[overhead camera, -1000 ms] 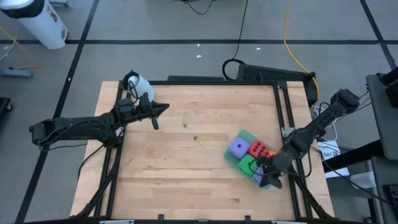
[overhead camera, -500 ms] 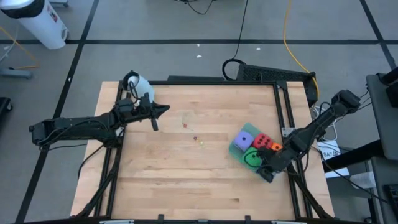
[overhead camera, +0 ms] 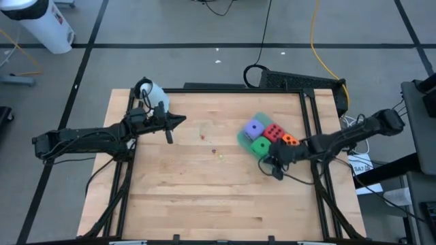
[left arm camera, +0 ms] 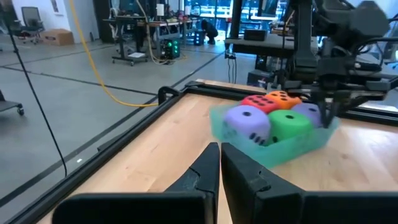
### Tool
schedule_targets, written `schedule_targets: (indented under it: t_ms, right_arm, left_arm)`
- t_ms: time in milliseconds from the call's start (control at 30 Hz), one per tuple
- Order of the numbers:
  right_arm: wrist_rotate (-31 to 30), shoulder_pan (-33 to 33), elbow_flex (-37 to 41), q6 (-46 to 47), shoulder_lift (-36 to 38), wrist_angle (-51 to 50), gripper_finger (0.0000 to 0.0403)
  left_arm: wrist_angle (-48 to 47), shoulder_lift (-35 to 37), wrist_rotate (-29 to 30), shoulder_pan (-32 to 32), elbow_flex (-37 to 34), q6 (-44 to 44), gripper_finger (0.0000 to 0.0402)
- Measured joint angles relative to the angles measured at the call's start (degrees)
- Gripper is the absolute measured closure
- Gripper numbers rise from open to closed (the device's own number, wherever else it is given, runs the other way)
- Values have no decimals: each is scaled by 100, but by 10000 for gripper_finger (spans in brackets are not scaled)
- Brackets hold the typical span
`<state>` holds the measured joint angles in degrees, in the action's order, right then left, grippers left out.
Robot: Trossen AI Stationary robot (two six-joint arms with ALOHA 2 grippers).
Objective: Pick & Place Dice
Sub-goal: Move the bin
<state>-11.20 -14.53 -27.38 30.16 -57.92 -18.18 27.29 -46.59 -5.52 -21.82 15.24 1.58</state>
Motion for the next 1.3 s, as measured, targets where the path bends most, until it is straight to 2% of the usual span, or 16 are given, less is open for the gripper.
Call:
schedule_targets:
  t_ms: [100,267,400,467,567,733,900,1100,1300]
  right_arm:
    - [133,394,12,-533,-9,510,403]
    - [941,589,-101,-1025,-30,1315,403]
    - [975,541,-192,-1299,22,2240,403]
    - [950,541,-185,-1375,5,2587,403]
    - [951,537,-194,-1172,19,3025,403]
    - [960,266,-192,-215,14,2803,403]
    - [990,-580,-194,1077,16,2605,403]
    - [984,-1619,-198,3194,23,2101,403]
    - [973,-2131,-203,5209,23,481,403]
  left_arm:
    - [0,0,30,0,0,-56,376]
    - [-81,0,90,0,0,-157,376]
    - [-237,2,70,0,7,29,376]
    - [-422,-44,-161,-2,84,312,380]
    - [-562,-546,-454,105,449,510,397]
    - [-691,-1805,-328,382,1165,461,399]
    - [-717,-3015,-197,546,2010,341,398]
    - [-1461,-3871,-378,544,2964,221,396]
    - [-2299,-4465,-108,546,3811,-229,398]
